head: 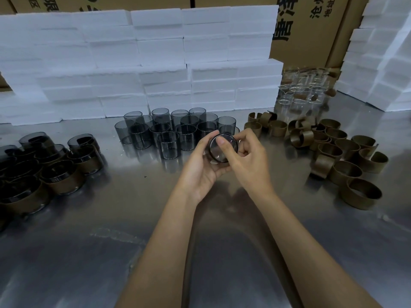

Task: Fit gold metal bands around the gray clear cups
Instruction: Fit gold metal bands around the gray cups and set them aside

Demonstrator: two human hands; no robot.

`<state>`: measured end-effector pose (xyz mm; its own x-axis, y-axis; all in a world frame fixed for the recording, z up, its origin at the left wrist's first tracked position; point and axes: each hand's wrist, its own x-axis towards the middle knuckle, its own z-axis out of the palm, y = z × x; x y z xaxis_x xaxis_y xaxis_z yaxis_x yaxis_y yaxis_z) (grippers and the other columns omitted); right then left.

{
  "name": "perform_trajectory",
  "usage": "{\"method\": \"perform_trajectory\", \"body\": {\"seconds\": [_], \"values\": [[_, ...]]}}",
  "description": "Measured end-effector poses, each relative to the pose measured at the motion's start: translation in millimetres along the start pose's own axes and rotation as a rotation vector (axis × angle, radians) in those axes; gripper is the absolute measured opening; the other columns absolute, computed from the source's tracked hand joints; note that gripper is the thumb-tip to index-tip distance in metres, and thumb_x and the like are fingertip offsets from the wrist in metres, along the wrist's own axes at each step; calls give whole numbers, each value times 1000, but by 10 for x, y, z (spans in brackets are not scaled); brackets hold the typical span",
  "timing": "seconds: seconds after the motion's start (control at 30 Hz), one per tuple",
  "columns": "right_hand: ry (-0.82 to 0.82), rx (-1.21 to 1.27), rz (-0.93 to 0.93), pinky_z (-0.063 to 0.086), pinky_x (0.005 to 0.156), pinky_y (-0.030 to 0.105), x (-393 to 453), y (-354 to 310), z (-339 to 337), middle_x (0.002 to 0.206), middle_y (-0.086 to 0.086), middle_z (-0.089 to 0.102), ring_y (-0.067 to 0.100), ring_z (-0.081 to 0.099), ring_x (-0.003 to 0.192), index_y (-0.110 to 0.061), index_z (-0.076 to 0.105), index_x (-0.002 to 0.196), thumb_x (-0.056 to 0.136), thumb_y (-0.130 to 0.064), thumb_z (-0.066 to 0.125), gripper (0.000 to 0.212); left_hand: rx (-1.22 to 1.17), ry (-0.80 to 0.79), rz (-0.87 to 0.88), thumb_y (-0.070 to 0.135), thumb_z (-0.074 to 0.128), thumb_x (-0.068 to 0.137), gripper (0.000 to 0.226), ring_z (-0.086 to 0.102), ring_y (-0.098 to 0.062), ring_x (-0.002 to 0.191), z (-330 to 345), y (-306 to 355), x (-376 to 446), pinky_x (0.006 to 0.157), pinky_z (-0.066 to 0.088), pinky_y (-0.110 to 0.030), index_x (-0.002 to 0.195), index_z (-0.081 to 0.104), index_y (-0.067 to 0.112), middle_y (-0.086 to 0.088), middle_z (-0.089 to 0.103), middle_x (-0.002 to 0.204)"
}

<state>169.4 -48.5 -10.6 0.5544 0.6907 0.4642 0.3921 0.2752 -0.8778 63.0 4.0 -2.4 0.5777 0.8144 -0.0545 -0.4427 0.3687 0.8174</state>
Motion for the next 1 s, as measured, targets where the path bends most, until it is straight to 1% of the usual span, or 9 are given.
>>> {"method": "perform_trajectory", "body": {"seconds": [0.1, 0.17, 0.23, 0.4, 0.47, 0.6, 0.73, 0.9, 1.0], "values": [[-2, -18, 19, 43, 60, 34, 13, 6, 8, 58, 9, 51, 17, 49, 58, -8, 62, 88, 97, -34, 69, 28, 54, -17, -6, 37, 64, 93, 33, 72, -27, 93, -10, -14, 1, 80, 59, -37, 115, 68, 12, -12, 74, 102], [-7, -8, 49, 55, 71, 45, 32, 18, -3, 72, 16, 67, 27, 66, 71, -5, 65, 91, 100, -29, 64, 25, 125, -4, -5, 41, 61, 99, 49, 69, -31, 100, -31, -20, 9, 91, 53, -41, 135, 60, 8, -20, 70, 118], [-12, 0, 70, 57, 79, 51, 43, 43, -17, 81, 12, 72, 31, 70, 81, -5, 67, 94, 103, -22, 59, 20, 150, 6, 7, 43, 62, 99, 60, 71, -30, 98, -57, -28, 29, 91, 54, -40, 150, 48, 16, -21, 66, 131], [19, 29, 124, 50, 70, 30, 132, 63, -90, 67, -2, 63, 6, 57, 63, -5, 71, 99, 102, -5, 54, 18, 24, 65, 36, 42, 69, 92, 59, 76, -28, 84, -85, -61, 67, 70, 60, -30, 144, 54, 18, -9, 77, 105], [174, -11, 148, 51, 80, 28, 214, 83, -226, 93, 5, 69, 8, 60, 78, -9, 71, 104, 100, -7, 58, 14, -13, 104, 4, 44, 70, 88, 64, 75, -28, 80, -106, -81, 76, 67, 61, -30, 142, 55, 14, -10, 77, 99], [309, -343, 297, 45, 108, 39, 364, 280, -600, 155, 8, 32, 26, 58, 120, -14, 62, 135, 100, -17, 52, 36, -44, 125, -52, 45, 71, 87, 60, 74, -28, 77, -151, -118, 98, 65, 60, -30, 136, 61, 11, -13, 76, 98], [216, -463, 468, 34, 115, 40, 479, 435, -729, 171, 10, -9, 34, 32, 149, -11, 47, 152, 104, -21, 44, 49, -49, 91, -63, 46, 75, 76, 53, 73, -27, 77, -165, -133, 125, 65, 61, -30, 117, 69, 13, -12, 77, 95], [138, -514, 519, 34, 113, 40, 644, 542, -817, 172, 7, -9, 32, 22, 154, -7, 46, 150, 105, -21, 42, 48, -52, 72, -67, 44, 75, 77, 50, 72, -29, 79, -157, -119, 131, 67, 61, -31, 120, 69, 18, -13, 75, 103], [151, -532, 501, 27, 119, 41, 653, 583, -813, 172, 3, 2, 28, 19, 155, -5, 31, 158, 105, -20, 39, 56, -33, 70, -62, 40, 74, 85, 44, 72, -28, 79, -144, -106, 144, 68, 59, -30, 123, 67, 19, -11, 75, 100]]}}
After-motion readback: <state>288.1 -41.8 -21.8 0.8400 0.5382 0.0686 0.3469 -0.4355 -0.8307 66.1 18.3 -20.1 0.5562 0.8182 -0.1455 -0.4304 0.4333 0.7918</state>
